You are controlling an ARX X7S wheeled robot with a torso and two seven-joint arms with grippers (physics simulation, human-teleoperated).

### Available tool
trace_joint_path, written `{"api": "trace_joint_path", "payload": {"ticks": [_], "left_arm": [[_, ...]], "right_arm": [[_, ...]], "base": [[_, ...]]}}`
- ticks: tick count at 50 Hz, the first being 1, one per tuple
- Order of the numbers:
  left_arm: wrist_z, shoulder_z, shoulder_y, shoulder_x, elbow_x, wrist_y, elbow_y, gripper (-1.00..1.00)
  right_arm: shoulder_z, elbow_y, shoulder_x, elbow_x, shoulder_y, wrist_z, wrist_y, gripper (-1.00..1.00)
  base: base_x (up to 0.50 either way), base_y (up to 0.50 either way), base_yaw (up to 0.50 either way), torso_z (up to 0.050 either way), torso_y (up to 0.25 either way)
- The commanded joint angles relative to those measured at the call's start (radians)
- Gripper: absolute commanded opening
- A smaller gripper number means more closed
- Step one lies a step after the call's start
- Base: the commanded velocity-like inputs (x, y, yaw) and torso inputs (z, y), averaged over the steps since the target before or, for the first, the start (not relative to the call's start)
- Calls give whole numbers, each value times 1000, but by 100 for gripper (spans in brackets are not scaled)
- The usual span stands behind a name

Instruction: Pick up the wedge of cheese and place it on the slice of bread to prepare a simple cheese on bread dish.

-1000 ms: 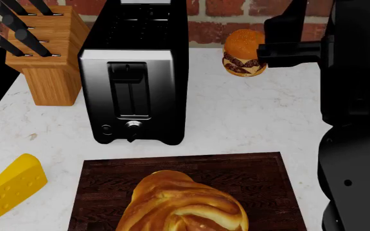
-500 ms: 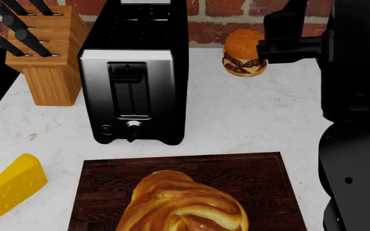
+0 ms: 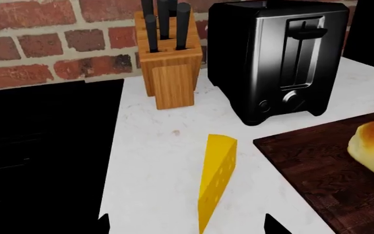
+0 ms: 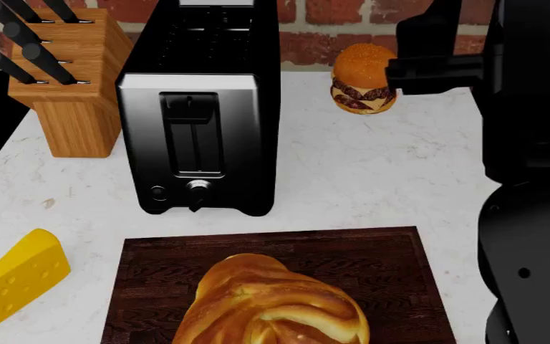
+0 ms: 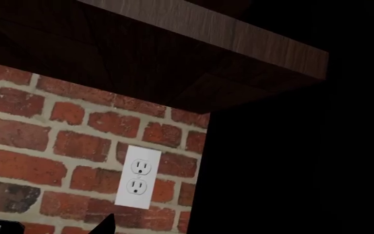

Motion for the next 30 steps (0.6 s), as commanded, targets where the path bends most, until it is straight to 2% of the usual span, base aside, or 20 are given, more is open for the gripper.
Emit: {"api": "trace_joint_path", "payload": {"ticks": [1,7,14,30], "left_arm": [[-43,103,-77,-17,39,-2,-28,100],[-85,159,-138,-18,38,-25,-40,100],[-118,171,-186,-20,5,-69,-35,100],[-72,220,-109,0,100,62,-100,100]], "right_arm": [[2,-16,8,5,8,3,22,100],[1,-21,10,5,9,6,27,100],[2,-29,12,7,3,10,31,100],[5,-41,21,9,-8,15,38,100]], "base": [[0,0,0,0,0],[0,0,0,0,0],[0,0,0,0,0],[0,0,0,0,0]]}}
